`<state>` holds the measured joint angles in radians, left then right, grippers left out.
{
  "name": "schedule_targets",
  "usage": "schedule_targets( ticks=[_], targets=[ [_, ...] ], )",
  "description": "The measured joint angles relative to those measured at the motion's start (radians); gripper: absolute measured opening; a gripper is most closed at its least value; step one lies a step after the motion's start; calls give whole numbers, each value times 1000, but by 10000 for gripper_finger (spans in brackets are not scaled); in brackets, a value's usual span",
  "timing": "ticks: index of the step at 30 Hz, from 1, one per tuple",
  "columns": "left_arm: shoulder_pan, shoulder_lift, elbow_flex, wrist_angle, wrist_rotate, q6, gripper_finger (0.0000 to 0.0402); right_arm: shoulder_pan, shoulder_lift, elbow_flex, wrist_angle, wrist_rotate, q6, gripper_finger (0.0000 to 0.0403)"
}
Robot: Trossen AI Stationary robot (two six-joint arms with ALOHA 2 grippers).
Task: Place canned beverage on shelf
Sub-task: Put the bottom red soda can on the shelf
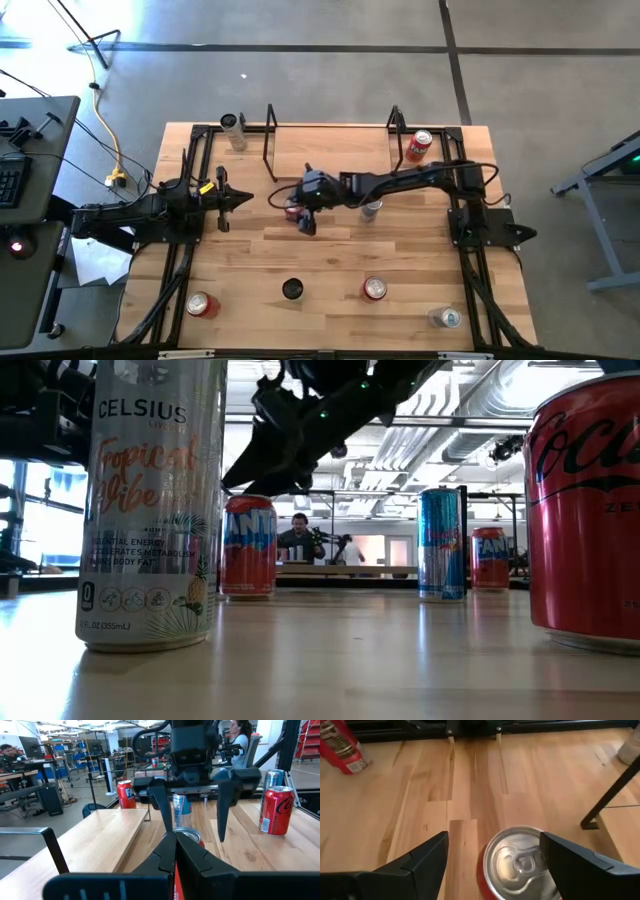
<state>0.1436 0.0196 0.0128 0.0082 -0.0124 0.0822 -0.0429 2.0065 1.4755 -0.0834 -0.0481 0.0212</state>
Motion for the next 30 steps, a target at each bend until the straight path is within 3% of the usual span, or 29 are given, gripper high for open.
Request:
schedule_targets(
  ticks=[13, 19, 30],
  targets=[
    [0, 0, 0, 0, 0, 0, 0, 3, -17, 4, -9, 111, -25, 298],
    [0, 0, 0, 0, 0, 0, 0, -24, 9, 4, -21, 17, 28, 298],
    [0, 0, 0, 0, 0, 0, 0, -38, 33, 4, -6, -5, 30, 291]
  ],
)
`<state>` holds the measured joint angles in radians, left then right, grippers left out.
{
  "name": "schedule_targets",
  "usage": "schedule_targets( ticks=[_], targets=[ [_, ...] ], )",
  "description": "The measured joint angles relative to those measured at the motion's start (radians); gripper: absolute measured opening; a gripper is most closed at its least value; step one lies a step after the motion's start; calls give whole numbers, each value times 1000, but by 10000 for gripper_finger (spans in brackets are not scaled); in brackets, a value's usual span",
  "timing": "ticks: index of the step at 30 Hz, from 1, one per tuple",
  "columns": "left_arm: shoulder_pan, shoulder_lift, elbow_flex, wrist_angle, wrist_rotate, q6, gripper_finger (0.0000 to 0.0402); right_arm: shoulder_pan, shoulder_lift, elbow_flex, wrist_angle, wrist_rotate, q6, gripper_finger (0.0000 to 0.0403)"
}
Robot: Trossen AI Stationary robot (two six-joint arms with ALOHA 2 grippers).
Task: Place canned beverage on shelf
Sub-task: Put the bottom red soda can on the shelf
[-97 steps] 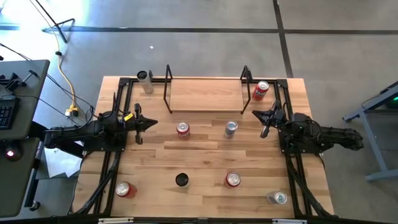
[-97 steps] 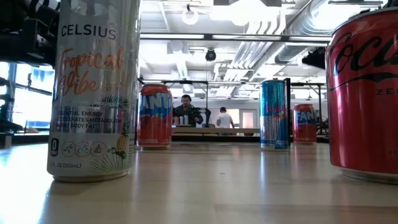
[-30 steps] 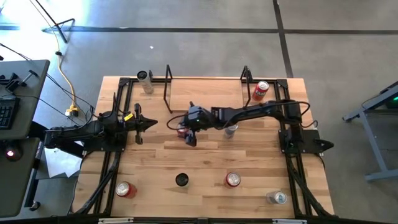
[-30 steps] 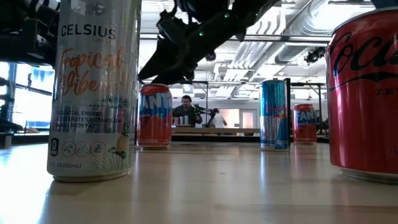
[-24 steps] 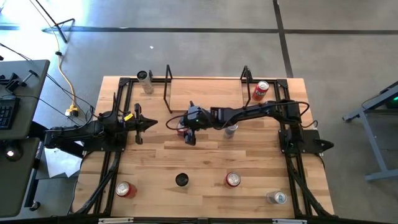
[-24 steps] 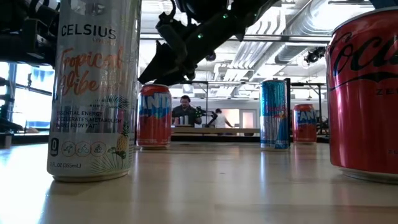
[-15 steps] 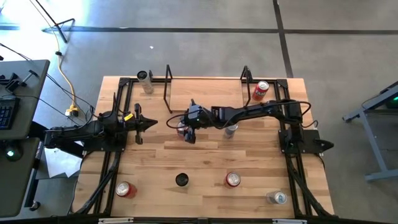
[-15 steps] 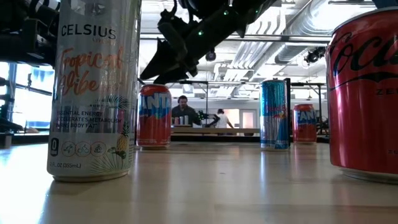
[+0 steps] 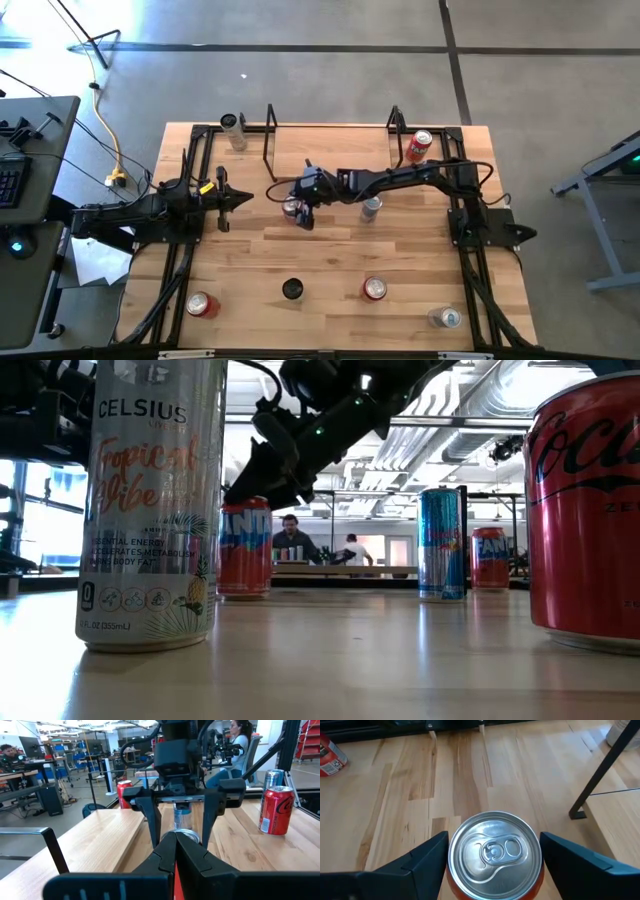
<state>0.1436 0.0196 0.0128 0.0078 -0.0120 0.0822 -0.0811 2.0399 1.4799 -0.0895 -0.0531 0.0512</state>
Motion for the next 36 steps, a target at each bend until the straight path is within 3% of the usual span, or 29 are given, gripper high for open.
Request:
schedule_targets(
  ticks=[6, 12, 21, 29, 36],
  targets=[
    [0, 0, 0, 0, 0, 0, 0, -11, 5, 2, -8, -35, 9, 250],
    [0, 0, 0, 0, 0, 0, 0, -11, -24, -3, -36, -68, -59, 247],
    [0, 0, 0, 0, 0, 0, 0, -95, -253, -3, -200, -71, -167, 238],
    [0, 0, 0, 0, 0, 0, 0, -410, -411, -2, -397, -93, -383, 238],
    [0, 0, 0, 0, 0, 0, 0, -734, -373, -7, -401, -380, -553, 238]
  ],
)
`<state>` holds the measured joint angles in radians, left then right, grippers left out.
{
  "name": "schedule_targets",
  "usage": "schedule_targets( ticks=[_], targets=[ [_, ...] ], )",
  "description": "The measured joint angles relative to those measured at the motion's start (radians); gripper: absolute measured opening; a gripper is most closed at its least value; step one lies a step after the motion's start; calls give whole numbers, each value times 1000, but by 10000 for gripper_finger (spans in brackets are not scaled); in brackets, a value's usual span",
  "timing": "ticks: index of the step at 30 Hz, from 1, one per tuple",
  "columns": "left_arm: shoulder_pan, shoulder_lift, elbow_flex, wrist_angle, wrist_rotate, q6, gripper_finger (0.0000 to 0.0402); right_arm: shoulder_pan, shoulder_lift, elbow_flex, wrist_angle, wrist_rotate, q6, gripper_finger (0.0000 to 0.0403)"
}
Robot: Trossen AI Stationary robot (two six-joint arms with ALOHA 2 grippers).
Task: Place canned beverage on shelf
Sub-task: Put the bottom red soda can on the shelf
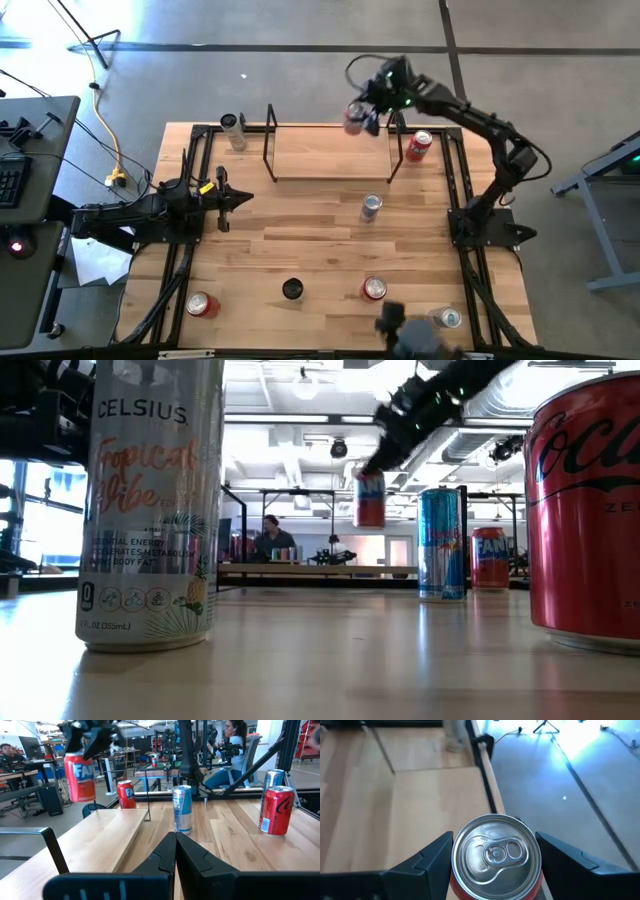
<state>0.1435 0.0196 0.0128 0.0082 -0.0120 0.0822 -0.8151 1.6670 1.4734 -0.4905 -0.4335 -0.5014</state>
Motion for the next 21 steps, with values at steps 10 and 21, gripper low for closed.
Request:
schedule_targets(
  ticks=[10, 21],
  targets=[
    [0, 0, 0, 0, 0, 0, 0, -95, 102, -5, -37, -102, -64, 238],
    [0, 0, 0, 0, 0, 0, 0, -128, 122, -2, -79, -90, -75, 238]
  ],
)
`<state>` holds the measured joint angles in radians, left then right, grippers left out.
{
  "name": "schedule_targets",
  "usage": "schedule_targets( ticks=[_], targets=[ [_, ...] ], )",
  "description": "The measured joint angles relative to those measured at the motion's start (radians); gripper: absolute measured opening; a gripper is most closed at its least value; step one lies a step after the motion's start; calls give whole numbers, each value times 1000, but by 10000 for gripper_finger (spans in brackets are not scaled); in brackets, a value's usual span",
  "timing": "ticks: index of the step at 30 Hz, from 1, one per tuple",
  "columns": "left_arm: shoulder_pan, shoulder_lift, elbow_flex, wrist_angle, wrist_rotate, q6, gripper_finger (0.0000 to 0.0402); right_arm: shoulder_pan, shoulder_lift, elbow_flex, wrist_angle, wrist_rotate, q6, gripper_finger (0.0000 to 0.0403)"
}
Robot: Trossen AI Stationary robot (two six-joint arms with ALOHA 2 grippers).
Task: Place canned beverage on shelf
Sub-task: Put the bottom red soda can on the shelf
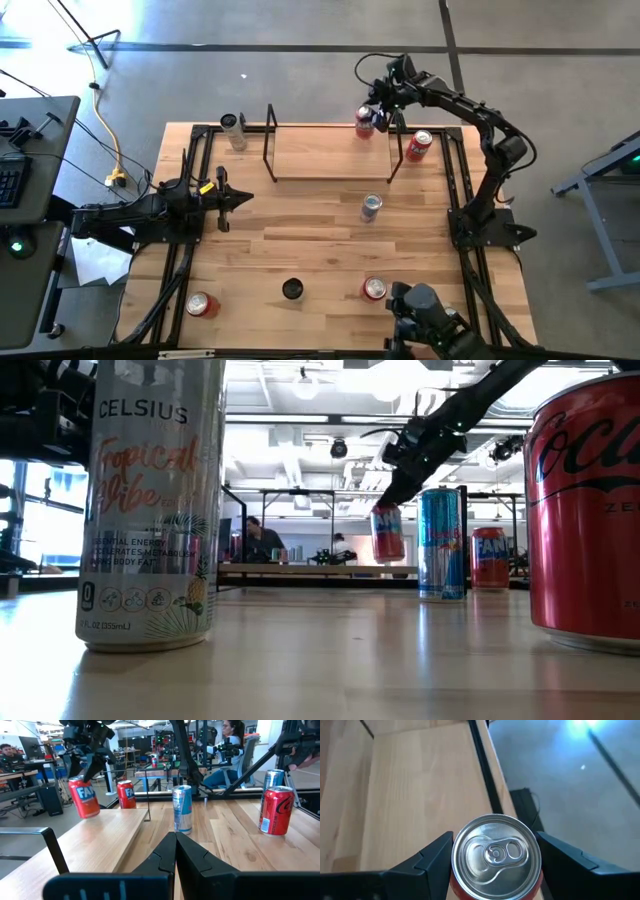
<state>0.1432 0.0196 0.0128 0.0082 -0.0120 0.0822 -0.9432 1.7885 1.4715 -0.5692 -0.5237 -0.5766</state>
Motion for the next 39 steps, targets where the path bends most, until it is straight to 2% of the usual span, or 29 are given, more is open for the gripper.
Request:
schedule_targets(
  ticks=[8, 16, 30, 35, 39],
  targets=[
    [0, 0, 0, 0, 0, 0, 0, 1, -4, -47, 26, 13, 4, 239],
    [0, 0, 0, 0, 0, 0, 0, 15, -18, -52, 11, 63, 19, 281],
    [0, 0, 0, 0, 0, 0, 0, 52, -120, -55, 0, 185, 27, 287],
    [0, 0, 0, 0, 0, 0, 0, 77, -172, -54, -6, 203, 68, 260],
    [0, 0, 0, 0, 0, 0, 0, 92, -173, -54, -11, 250, 133, 191]
  ],
)
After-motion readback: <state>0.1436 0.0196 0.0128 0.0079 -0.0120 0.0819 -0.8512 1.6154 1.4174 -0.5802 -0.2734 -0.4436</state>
